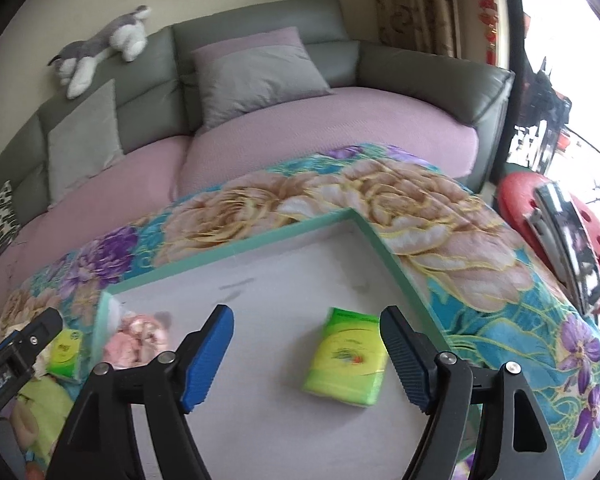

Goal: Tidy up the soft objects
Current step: 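Open the right gripper to release the tissue pack while the left gripper drops the pink cloth in the tray, then move the left gripper back to the pile and grasp the blue face mask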

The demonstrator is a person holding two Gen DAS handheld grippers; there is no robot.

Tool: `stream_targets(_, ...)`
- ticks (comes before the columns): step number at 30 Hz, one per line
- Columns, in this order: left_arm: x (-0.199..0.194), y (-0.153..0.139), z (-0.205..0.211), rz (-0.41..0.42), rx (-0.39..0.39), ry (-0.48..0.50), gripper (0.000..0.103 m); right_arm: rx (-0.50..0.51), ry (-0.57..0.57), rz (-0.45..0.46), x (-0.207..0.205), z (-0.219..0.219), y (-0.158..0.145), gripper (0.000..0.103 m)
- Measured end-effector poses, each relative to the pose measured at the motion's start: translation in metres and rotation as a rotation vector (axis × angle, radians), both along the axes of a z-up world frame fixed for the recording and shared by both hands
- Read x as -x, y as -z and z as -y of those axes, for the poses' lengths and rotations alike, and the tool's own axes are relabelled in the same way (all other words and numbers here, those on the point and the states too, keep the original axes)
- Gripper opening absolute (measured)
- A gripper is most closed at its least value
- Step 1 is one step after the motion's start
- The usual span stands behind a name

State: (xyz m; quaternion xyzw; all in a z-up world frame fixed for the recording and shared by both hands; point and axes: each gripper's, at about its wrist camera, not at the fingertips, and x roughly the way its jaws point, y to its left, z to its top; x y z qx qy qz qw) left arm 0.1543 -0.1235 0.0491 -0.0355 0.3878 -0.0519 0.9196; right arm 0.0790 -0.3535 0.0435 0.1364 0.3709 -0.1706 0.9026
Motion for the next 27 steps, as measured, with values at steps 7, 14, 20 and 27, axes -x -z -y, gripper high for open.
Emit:
stream_targets(7,0.018,-0.020,-0.049,0.066,-0.053,-0.169,0.098,-0.079,-0.125,0.021,-0.010,-0.037,-0.006,0.079)
stream_targets(14,0.036,-0.029,-0.095,0.093,-0.085,-0.295,0.102,-0.106,-0.268,0.026,-0.021,-0.091,-0.011,0.079)
stream_targets(20,0.048,-0.024,-0.129,0.079,-0.077,-0.380,0.102,-0.110,-0.367,0.019,-0.026,-0.130,-0.010,0.079)
stream_targets(27,0.058,-0.022,-0.170,0.070,-0.042,-0.456,0.102,-0.099,-0.425,-0.009,-0.030,-0.158,-0.003,0.079)
